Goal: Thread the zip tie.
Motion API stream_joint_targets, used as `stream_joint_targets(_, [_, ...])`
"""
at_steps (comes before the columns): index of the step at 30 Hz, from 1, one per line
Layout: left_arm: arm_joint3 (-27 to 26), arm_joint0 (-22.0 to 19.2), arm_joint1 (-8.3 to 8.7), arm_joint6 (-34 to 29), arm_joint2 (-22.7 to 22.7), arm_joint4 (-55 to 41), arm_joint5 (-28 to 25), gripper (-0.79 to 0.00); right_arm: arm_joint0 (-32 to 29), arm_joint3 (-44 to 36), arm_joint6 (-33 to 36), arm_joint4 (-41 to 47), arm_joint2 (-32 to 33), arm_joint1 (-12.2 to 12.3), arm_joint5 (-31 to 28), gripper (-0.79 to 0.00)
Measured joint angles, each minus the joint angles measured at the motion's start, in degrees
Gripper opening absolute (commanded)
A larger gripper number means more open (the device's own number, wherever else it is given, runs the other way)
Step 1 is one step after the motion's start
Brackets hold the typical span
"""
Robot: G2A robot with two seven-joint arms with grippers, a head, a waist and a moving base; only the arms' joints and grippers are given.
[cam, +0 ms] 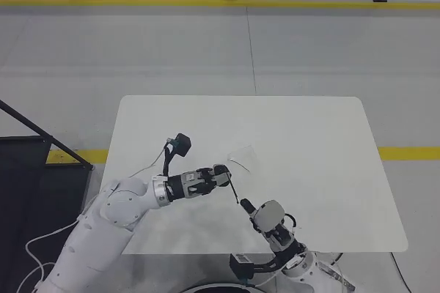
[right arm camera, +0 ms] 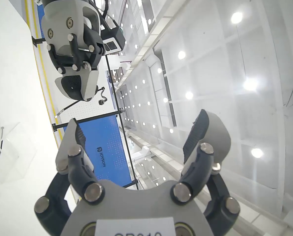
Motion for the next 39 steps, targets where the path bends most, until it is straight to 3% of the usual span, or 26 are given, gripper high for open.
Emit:
stream_joint_targets(1, [0.0, 0.0, -0.01, 0.0, 0.0, 0.0, 0.1, -0.785, -0.1, -0.2, 0.9, -1.2, -0.1, -0.3, -0.8, -0.366])
stream_joint_targets(6, [0.0, -0.1, -0.06, 0.4, 0.1, 0.1, 0.3, -0.785, -0.7, -0.5, 3.9, -5.3, -0.5, -1.8, -4.8, -0.563])
stream_joint_targets(20, [0.0, -0.2, -0.16, 1.2, 0.3, 0.5, 0.6, -0.785, 0.6, -0.5, 2.4, -5.2, -1.1, -4.0, -11.9, -0.52])
stream_joint_targets(32, [-0.5, 0.0, -0.25, 2.0, 0.8, 2.8, 0.9, -0.785, 1.4, 0.2, 3.3, -5.2, -1.4, -5.7, -14.2, -0.622])
stream_joint_targets(39, [-1.0, 0.4, -0.26, 2.2, 0.9, 3.9, 0.7, -0.785, 1.6, 0.6, 4.0, -5.2, -1.3, -6.5, -15.3, -0.785])
